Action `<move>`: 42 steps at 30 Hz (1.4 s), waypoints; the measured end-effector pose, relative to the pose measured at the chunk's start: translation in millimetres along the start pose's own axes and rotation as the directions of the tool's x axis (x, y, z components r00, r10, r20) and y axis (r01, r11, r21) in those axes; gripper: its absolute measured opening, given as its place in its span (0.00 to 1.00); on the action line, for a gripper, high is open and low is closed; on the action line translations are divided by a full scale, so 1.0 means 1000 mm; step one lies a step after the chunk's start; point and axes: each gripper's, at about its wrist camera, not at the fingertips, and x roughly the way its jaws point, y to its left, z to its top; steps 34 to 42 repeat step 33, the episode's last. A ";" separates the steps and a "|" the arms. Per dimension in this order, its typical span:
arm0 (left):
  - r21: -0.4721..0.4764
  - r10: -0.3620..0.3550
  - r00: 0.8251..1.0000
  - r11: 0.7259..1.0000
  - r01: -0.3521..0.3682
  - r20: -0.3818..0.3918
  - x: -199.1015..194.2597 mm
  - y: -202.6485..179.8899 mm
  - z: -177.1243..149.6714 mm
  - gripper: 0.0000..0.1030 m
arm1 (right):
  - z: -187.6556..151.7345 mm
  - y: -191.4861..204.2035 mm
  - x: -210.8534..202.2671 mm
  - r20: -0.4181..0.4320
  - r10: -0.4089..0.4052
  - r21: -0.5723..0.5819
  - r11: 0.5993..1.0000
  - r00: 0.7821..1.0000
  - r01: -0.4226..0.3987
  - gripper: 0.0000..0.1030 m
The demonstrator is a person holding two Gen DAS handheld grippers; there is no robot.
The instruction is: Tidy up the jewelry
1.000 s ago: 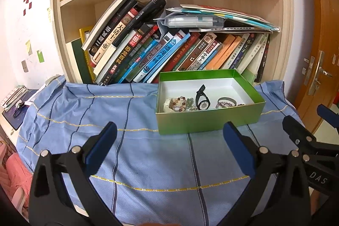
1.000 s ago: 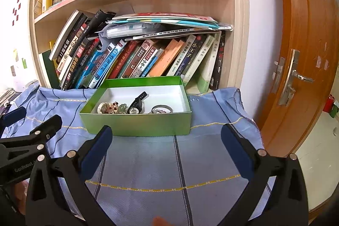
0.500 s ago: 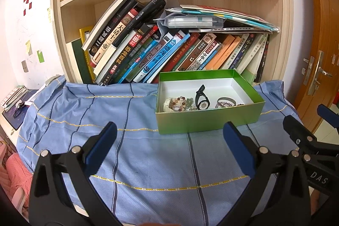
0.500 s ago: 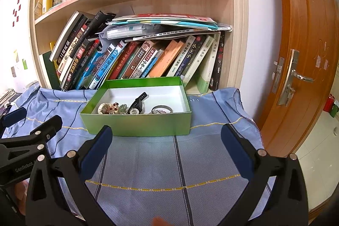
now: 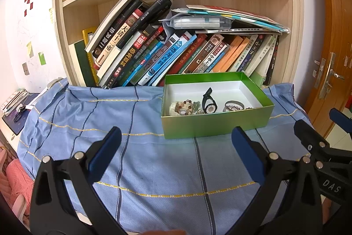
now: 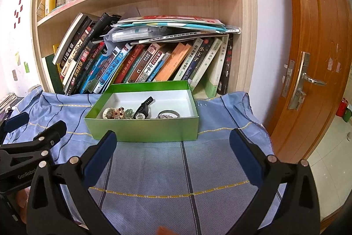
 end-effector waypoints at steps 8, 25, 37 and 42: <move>0.003 -0.002 1.000 1.000 0.002 -0.002 0.000 -0.001 0.000 0.96 | -0.002 -0.001 -0.002 0.000 -0.004 0.005 1.000 1.000 0.004 0.97; 0.002 -0.013 1.000 1.000 0.013 -0.017 0.004 0.001 -0.002 0.96 | -0.003 -0.002 0.001 -0.008 -0.007 0.007 1.000 1.000 0.007 0.97; 0.018 -0.038 0.998 0.999 0.039 -0.053 0.025 0.004 -0.003 0.96 | -0.007 -0.002 0.013 -0.032 -0.008 0.006 1.000 0.999 0.009 0.97; 0.018 -0.038 0.998 0.999 0.039 -0.053 0.025 0.004 -0.003 0.96 | -0.007 -0.002 0.013 -0.032 -0.008 0.006 1.000 0.999 0.009 0.97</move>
